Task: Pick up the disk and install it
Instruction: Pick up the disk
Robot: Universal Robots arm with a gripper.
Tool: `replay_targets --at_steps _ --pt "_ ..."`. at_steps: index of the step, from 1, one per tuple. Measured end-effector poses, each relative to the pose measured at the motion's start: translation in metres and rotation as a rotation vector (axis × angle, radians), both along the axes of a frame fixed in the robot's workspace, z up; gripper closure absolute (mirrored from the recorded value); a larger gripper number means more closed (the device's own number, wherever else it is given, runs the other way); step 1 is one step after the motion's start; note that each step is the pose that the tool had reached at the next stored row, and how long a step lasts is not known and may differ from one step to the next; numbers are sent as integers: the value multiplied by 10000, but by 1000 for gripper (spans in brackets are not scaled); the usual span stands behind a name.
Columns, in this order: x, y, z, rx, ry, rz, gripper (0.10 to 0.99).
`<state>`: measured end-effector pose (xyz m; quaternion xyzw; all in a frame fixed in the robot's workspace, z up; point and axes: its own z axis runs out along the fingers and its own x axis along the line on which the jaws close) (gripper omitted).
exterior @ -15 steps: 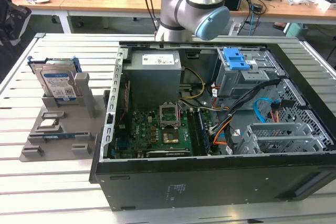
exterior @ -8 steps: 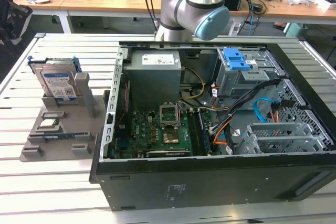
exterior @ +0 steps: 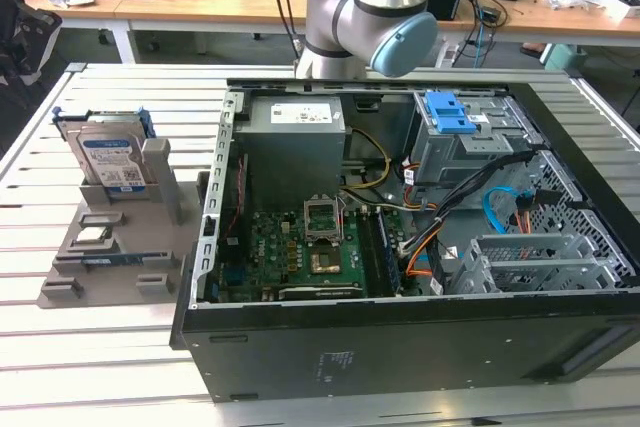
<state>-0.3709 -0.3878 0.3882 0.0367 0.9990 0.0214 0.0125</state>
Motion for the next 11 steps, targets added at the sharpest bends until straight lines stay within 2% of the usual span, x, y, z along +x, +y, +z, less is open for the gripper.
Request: replay_targets --at_steps 3,5,8,11 --pt "-1 1 0 0 0 452 980" --pt "0 0 0 0 0 1430 980" --pt "0 0 0 0 0 2161 980" --pt "0 0 0 0 0 3560 980"
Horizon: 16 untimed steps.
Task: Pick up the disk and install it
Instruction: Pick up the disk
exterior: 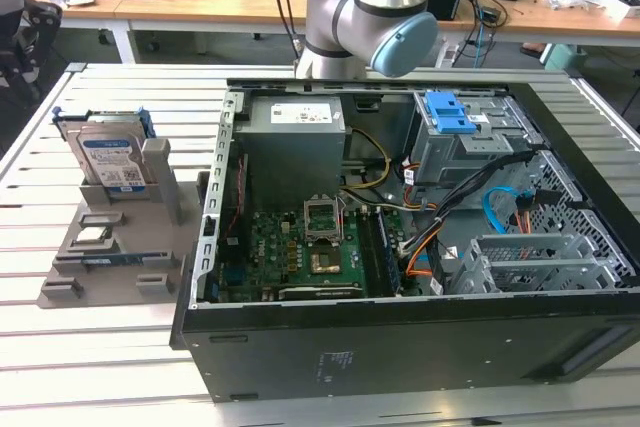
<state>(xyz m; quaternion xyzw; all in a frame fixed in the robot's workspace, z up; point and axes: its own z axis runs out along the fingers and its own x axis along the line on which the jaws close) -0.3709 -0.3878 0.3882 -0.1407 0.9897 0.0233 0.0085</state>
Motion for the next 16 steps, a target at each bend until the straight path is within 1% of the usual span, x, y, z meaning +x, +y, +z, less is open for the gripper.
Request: replay_targets --at_steps 2,4,7,10,12,16 --pt "0 0 0 0 0 351 980" --pt "0 0 0 0 -1 860 980" --pt "0 0 0 0 -1 1430 980" --pt "0 0 0 0 0 2127 980" --pt "0 0 0 0 0 2724 980" --pt "0 0 0 0 -1 3369 980"
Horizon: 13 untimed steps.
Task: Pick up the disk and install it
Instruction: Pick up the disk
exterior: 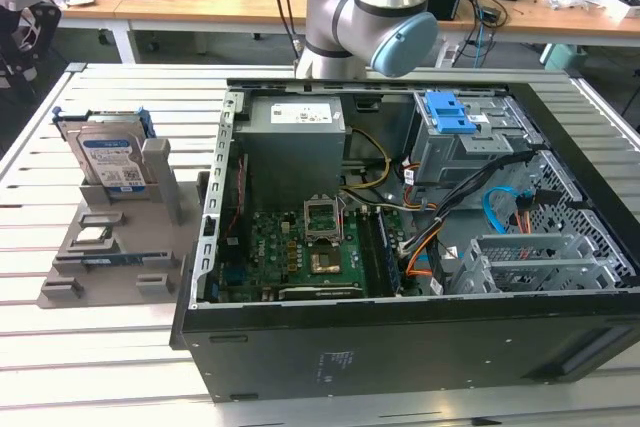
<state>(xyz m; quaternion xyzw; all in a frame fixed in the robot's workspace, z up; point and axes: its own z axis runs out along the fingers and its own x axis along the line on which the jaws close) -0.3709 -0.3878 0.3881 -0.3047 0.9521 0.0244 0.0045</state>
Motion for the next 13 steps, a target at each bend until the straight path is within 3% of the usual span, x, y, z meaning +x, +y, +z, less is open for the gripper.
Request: replay_targets --at_steps 13 --pt "0 0 0 0 0 3107 980"
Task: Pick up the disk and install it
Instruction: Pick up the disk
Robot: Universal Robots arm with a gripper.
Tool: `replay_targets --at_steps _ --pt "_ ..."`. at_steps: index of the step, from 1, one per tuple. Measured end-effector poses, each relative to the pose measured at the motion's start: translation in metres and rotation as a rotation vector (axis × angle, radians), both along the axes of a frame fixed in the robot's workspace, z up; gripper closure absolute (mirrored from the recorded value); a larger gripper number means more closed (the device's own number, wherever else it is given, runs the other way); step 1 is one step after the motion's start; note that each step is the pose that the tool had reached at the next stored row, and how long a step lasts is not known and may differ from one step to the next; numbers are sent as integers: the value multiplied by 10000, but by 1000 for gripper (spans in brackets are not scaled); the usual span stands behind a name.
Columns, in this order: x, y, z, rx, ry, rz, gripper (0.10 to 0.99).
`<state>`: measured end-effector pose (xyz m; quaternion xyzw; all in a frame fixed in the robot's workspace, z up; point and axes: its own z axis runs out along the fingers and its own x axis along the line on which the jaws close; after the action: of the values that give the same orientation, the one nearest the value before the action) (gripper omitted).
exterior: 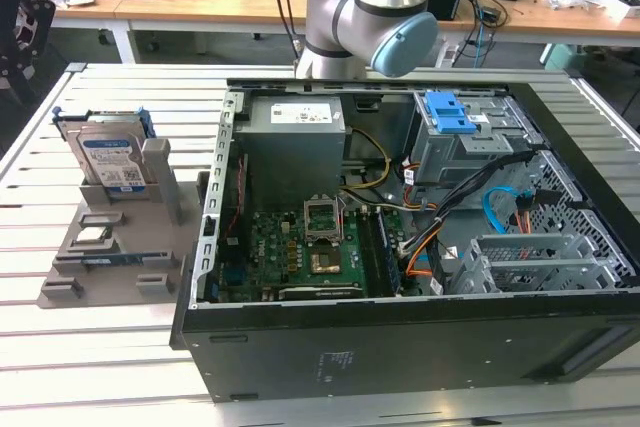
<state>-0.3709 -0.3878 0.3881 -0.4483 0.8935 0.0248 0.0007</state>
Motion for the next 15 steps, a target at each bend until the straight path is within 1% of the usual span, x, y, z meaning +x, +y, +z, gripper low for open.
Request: replay_targets --at_steps 4,6,8,9,11,13,15 --pt "0 0 1 -1 1 958 980" --pt "0 0 0 0 1 1530 980" --pt "0 0 1 0 1 1775 980" --pt "0 0 0 0 0 2076 980" --pt "0 0 1 0 1 2382 980" --pt "0 0 1 -1 1 2852 980" --pt "0 0 0 0 1 3162 980"
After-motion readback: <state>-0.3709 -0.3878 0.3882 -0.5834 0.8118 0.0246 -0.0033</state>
